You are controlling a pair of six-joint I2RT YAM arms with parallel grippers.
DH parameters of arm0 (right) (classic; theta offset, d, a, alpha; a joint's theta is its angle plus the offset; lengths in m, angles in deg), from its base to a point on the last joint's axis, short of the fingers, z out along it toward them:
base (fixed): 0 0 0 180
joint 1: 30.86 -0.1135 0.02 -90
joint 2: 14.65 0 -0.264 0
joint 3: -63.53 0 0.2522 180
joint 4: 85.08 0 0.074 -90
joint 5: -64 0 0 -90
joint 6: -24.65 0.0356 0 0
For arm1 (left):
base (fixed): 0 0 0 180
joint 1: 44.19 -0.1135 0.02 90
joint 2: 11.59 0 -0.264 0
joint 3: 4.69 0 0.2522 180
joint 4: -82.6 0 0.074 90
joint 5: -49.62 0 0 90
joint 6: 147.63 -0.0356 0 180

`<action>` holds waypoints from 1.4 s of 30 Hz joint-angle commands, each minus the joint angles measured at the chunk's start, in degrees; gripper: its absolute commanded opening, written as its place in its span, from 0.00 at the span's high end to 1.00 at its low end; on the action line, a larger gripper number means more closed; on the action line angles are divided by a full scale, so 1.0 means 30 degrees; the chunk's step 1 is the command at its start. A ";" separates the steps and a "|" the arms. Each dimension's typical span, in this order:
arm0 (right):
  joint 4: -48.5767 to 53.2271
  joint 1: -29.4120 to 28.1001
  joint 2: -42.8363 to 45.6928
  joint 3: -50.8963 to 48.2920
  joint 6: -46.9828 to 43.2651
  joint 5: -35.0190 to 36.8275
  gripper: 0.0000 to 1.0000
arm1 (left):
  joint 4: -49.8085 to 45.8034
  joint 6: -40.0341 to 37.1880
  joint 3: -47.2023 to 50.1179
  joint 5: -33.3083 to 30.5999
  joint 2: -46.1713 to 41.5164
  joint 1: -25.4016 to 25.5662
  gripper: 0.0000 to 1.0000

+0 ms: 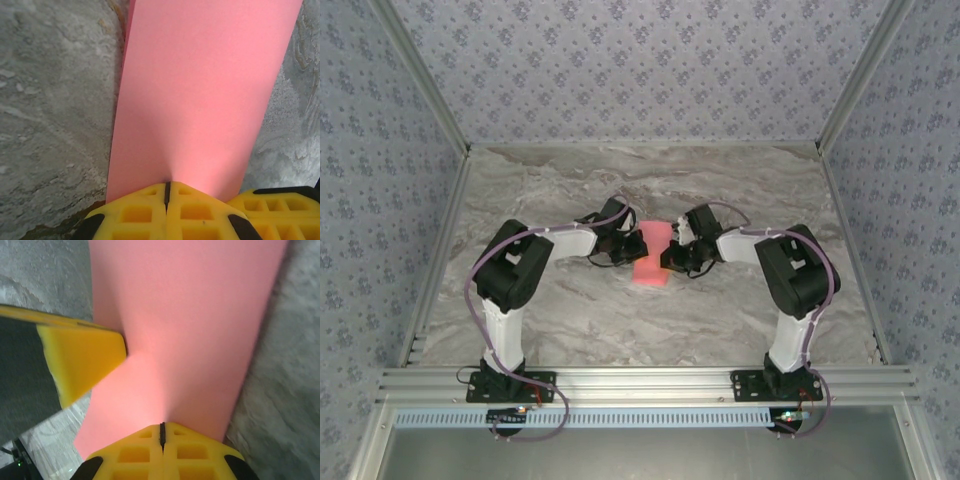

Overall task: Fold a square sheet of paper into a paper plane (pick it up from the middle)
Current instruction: Fold the square sheet of paper in half at the center of the table.

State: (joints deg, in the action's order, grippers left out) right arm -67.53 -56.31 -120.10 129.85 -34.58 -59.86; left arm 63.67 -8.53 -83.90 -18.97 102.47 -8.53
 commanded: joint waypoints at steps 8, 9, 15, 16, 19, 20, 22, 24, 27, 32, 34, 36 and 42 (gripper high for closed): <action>0.1541 0.0310 0.1860 -0.0376 -0.0491 -0.1145 1.00 | -0.5348 -0.0016 0.1924 -0.2972 0.2294 0.0146 1.00; 0.1262 0.0157 0.1707 -0.0037 -0.0359 -0.1189 1.00 | -0.5367 -0.0004 0.1924 -0.2978 0.2270 0.0140 1.00; 0.0526 -0.0709 -0.0588 0.1322 0.0092 -0.1215 1.00 | -0.5297 0.0087 0.1954 -0.2951 0.2263 0.0185 1.00; 0.0421 -0.0794 -0.0827 0.1320 0.0124 -0.1260 1.00 | -0.5306 0.0076 0.1953 -0.2947 0.2263 0.0199 1.00; 0.0454 -0.0891 -0.1005 0.0857 0.0074 -0.1261 1.00 | -0.5323 0.0105 0.2009 -0.3002 0.2263 0.0201 1.00; 0.0515 -0.0914 -0.0905 0.0624 -0.0040 -0.1279 1.00 | -0.5364 0.0103 0.1989 -0.2997 0.2285 0.0201 1.00; 0.0824 -0.0836 -0.0580 -0.0018 -0.0289 -0.1279 1.00 | -0.5396 0.0083 0.1999 -0.3060 0.2321 0.0195 1.00; 0.1267 -0.0804 -0.0106 -0.0837 -0.0598 -0.1301 1.00 | -0.5391 0.0112 0.1985 -0.3096 0.2333 0.0191 1.00; 0.1873 -0.0693 0.0888 -0.2425 -0.0999 -0.1323 1.00 | -0.5389 0.0068 0.2009 -0.3199 0.2384 0.0181 1.00; 0.1882 0.0092 0.2100 -0.4265 -0.1786 -0.1292 1.00 | -0.5326 -0.0063 0.1923 -0.3254 0.2380 0.0191 1.00; 0.1291 0.0793 0.2425 -0.3995 -0.1669 -0.1871 1.00 | -0.5314 -0.0164 0.1810 -0.3259 0.2353 0.0186 1.00; 0.0609 0.1339 0.3085 -0.3375 -0.1318 -0.2085 1.00 | -0.5363 -0.0350 0.1765 -0.3228 0.2227 0.0192 1.00; 0.0204 0.1621 0.2452 0.0383 -0.0942 -0.0758 1.00 | -0.5878 -0.2010 0.1019 -0.3561 0.1687 0.0207 1.00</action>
State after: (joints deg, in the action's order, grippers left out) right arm -66.32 -51.48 -111.84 125.65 -37.75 -64.34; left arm 62.73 -10.67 -84.62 -20.04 102.32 -8.31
